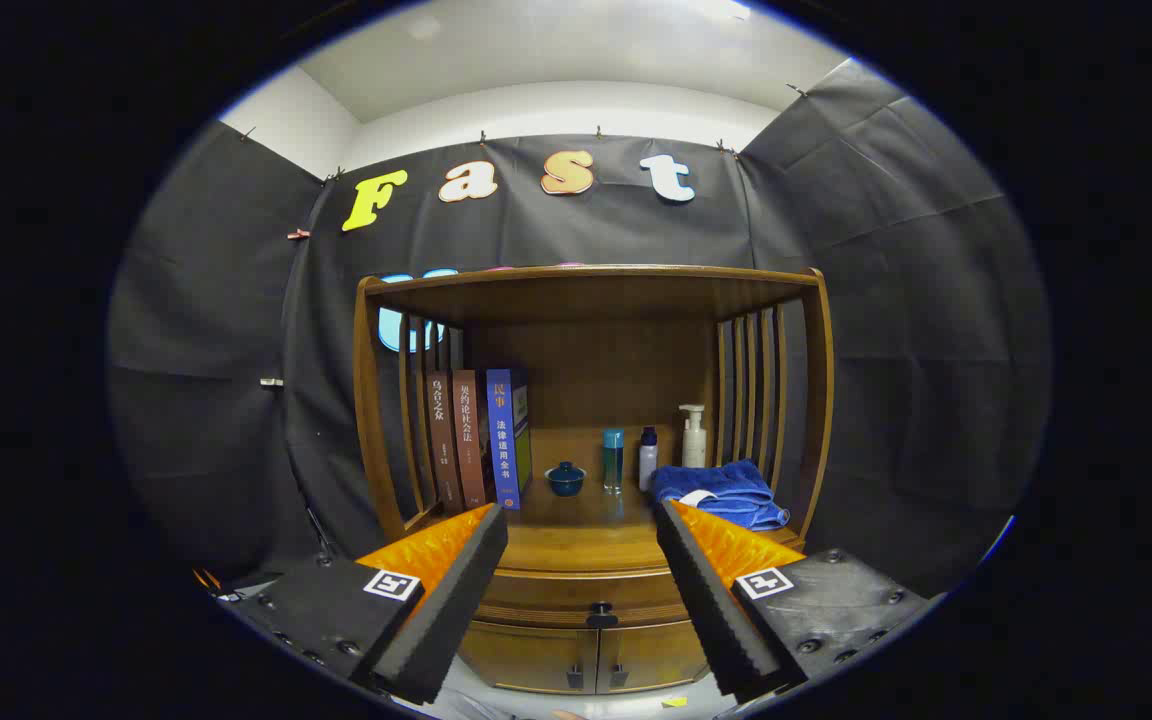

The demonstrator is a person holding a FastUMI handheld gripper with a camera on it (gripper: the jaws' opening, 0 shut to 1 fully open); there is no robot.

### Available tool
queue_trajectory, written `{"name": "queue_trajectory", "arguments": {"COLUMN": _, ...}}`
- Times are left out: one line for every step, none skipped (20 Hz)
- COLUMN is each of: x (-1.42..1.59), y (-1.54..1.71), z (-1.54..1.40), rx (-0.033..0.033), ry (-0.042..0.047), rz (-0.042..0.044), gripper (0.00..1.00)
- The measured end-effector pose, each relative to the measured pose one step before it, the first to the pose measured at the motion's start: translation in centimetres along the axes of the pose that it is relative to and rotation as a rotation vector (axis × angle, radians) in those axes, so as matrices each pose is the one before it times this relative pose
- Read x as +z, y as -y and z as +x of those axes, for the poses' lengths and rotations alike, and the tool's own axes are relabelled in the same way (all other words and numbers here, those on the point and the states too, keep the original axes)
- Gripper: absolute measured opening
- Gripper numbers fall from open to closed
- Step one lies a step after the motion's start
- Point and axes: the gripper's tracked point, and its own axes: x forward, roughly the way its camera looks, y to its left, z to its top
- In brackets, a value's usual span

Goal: Pull open the drawer, take out the items inside it, and place them on the countertop above the cabinet.

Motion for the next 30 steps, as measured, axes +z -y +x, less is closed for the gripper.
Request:
{"name": "queue_trajectory", "arguments": {"x": -0.109, "y": -0.077, "z": 0.087, "rx": 0.00079, "ry": -0.00219, "rz": -0.00261, "gripper": 0.99}}
{"name": "queue_trajectory", "arguments": {"x": -0.028, "y": -0.021, "z": 0.011, "rx": -0.00017, "ry": -0.00149, "rz": -0.00184, "gripper": 0.99}}
{"name": "queue_trajectory", "arguments": {"x": -0.010, "y": 0.034, "z": -0.024, "rx": -0.00047, "ry": -0.00053, "rz": 0.00014, "gripper": 0.99}}
{"name": "queue_trajectory", "arguments": {"x": 0.014, "y": -0.089, "z": 0.073, "rx": 0.00068, "ry": 0.00126, "rz": 0.00148, "gripper": 0.99}}
{"name": "queue_trajectory", "arguments": {"x": 0.075, "y": -0.040, "z": -0.003, "rx": 0.00074, "ry": 0.00193, "rz": 0.00086, "gripper": 0.99}}
{"name": "queue_trajectory", "arguments": {"x": -0.004, "y": -0.033, "z": 0.029, "rx": 0.00142, "ry": -0.00068, "rz": -0.00096, "gripper": 0.99}}
{"name": "queue_trajectory", "arguments": {"x": -0.163, "y": -0.085, "z": 0.063, "rx": 0.00008, "ry": -0.00384, "rz": -0.00292, "gripper": 0.99}}
{"name": "queue_trajectory", "arguments": {"x": -0.139, "y": -0.006, "z": 0.000, "rx": -0.00046, "ry": -0.00357, "rz": -0.00363, "gripper": 0.99}}
{"name": "queue_trajectory", "arguments": {"x": -0.029, "y": -0.135, "z": 0.041, "rx": 0.00151, "ry": -0.00122, "rz": -0.00031, "gripper": 0.99}}
{"name": "queue_trajectory", "arguments": {"x": 0.046, "y": -0.010, "z": -0.038, "rx": 0.00042, "ry": 0.00039, "rz": 0.00018, "gripper": 0.99}}
{"name": "queue_trajectory", "arguments": {"x": 0.006, "y": 0.019, "z": 0.002, "rx": -0.00010, "ry": 0.00060, "rz": -0.00004, "gripper": 0.99}}
{"name": "queue_trajectory", "arguments": {"x": -0.004, "y": 0.029, "z": -0.024, "rx": -0.00087, "ry": -0.00038, "rz": -0.00047, "gripper": 0.99}}
{"name": "queue_trajectory", "arguments": {"x": -0.035, "y": -0.049, "z": 0.082, "rx": -0.00155, "ry": 0.00057, "rz": -0.00005, "gripper": 0.99}}
{"name": "queue_trajectory", "arguments": {"x": -0.005, "y": 0.137, "z": -0.067, "rx": -0.00286, "ry": 0.00034, "rz": 0.00070, "gripper": 0.99}}
{"name": "queue_trajectory", "arguments": {"x": -0.021, "y": 0.015, "z": -0.015, "rx": -0.00092, "ry": -0.00020, "rz": 0.00148, "gripper": 0.99}}
{"name": "queue_trajectory", "arguments": {"x": -0.034, "y": -0.004, "z": -0.001, "rx": 0.00129, "ry": -0.00184, "rz": 0.00098, "gripper": 0.99}}
{"name": "queue_trajectory", "arguments": {"x": -0.200, "y": -0.034, "z": -0.068, "rx": 0.00261, "ry": -0.00497, "rz": -0.00018, "gripper": 0.99}}
{"name": "queue_trajectory", "arguments": {"x": -0.184, "y": -0.052, "z": 0.069, "rx": 0.00109, "ry": -0.00658, "rz": -0.00187, "gripper": 0.99}}
{"name": "queue_trajectory", "arguments": {"x": -0.222, "y": 0.116, "z": 0.058, "rx": -0.00059, "ry": -0.00616, "rz": -0.00100, "gripper": 0.99}}
{"name": "queue_trajectory", "arguments": {"x": -0.227, "y": 0.127, "z": 0.070, "rx": -0.00167, "ry": -0.00397, "rz": -0.00021, "gripper": 0.99}}
{"name": "queue_trajectory", "arguments": {"x": -0.216, "y": 0.097, "z": 0.055, "rx": -0.00194, "ry": -0.00204, "rz": 0.00241, "gripper": 0.99}}
{"name": "queue_trajectory", "arguments": {"x": -0.216, "y": 0.022, "z": 0.149, "rx": -0.00118, "ry": -0.00071, "rz": 0.00338, "gripper": 0.99}}
{"name": "queue_trajectory", "arguments": {"x": -0.355, "y": 0.154, "z": 0.171, "rx": -0.00276, "ry": -0.00428, "rz": 0.00214, "gripper": 0.99}}
{"name": "queue_trajectory", "arguments": {"x": -0.546, "y": 0.160, "z": 0.241, "rx": -0.00393, "ry": -0.00960, "rz": 0.00060, "gripper": 0.99}}
{"name": "queue_trajectory", "arguments": {"x": -0.662, "y": 0.087, "z": 0.297, "rx": -0.00249, "ry": -0.01384, "rz": 0.00193, "gripper": 0.99}}
{"name": "queue_trajectory", "arguments": {"x": -0.725, "y": 0.052, "z": 0.356, "rx": -0.00153, "ry": -0.01509, "rz": 0.00163, "gripper": 0.99}}
{"name": "queue_trajectory", "arguments": {"x": -0.687, "y": 0.038, "z": 0.426, "rx": -0.00146, "ry": -0.01414, "rz": 0.00275, "gripper": 0.99}}
{"name": "queue_trajectory", "arguments": {"x": -0.746, "y": 0.002, "z": 0.333, "rx": 0.00043, "ry": -0.01501, "rz": 0.00458, "gripper": 0.99}}
{"name": "queue_trajectory", "arguments": {"x": -0.849, "y": 0.054, "z": 0.492, "rx": 0.00142, "ry": -0.01642, "rz": 0.00562, "gripper": 0.99}}
{"name": "queue_trajectory", "arguments": {"x": -0.935, "y": -0.026, "z": 0.616, "rx": 0.00521, "ry": -0.01767, "rz": 0.00641, "gripper": 0.99}}
